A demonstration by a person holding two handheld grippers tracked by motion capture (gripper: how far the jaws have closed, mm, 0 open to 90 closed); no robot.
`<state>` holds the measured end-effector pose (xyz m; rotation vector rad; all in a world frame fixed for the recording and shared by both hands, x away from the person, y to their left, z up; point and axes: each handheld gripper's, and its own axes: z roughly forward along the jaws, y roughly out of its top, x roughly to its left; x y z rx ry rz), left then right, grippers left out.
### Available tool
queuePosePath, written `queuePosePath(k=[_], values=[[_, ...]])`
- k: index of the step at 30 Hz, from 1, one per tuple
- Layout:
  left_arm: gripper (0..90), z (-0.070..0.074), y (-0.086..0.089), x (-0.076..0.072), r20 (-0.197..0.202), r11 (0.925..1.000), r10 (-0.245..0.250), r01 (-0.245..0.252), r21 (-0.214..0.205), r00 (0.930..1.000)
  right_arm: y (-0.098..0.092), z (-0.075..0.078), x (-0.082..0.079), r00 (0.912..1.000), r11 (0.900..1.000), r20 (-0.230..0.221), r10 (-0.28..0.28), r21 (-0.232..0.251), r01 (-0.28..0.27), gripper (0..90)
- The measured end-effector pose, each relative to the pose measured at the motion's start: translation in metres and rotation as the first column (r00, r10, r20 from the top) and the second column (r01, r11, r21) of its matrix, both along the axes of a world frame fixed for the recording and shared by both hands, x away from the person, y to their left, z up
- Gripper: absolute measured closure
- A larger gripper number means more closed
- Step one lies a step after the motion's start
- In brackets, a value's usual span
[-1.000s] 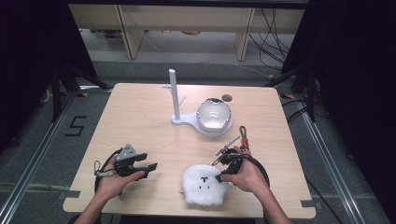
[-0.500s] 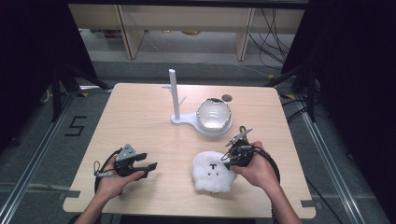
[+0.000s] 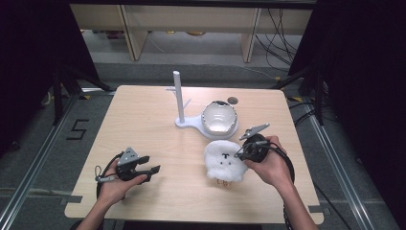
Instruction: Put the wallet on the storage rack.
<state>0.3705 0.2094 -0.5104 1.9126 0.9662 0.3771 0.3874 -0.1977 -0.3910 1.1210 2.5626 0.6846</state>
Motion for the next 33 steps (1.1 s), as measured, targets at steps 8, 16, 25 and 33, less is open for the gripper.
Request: queuePosePath(k=[8,16,25,33], values=[[36.4,-0.001,0.001,0.0,0.005,1.0,0.001,-0.001,-0.002,1.0,-0.008,0.019,0.009,0.9971,0.9999,0.075,-0.011,0.001,0.011,80.0],[36.4,-0.001,0.001,0.0,0.003,1.0,0.004,-0.004,0.0,1.0,-0.012,0.036,0.022,0.9922,0.9998,0.124,-0.016,-0.01,0.018,79.8],[36.4,-0.001,0.002,-0.001,0.001,0.9999,0.012,-0.012,-0.004,0.9999,-0.012,0.057,0.035,0.986,0.9997,0.165,-0.021,-0.005,0.022,79.8],[36.4,-0.001,0.003,-0.001,0.003,0.9999,0.015,-0.015,-0.001,0.9999,-0.008,0.078,0.05,0.9766,0.9996,0.214,-0.018,-0.016,0.022,79.8]])
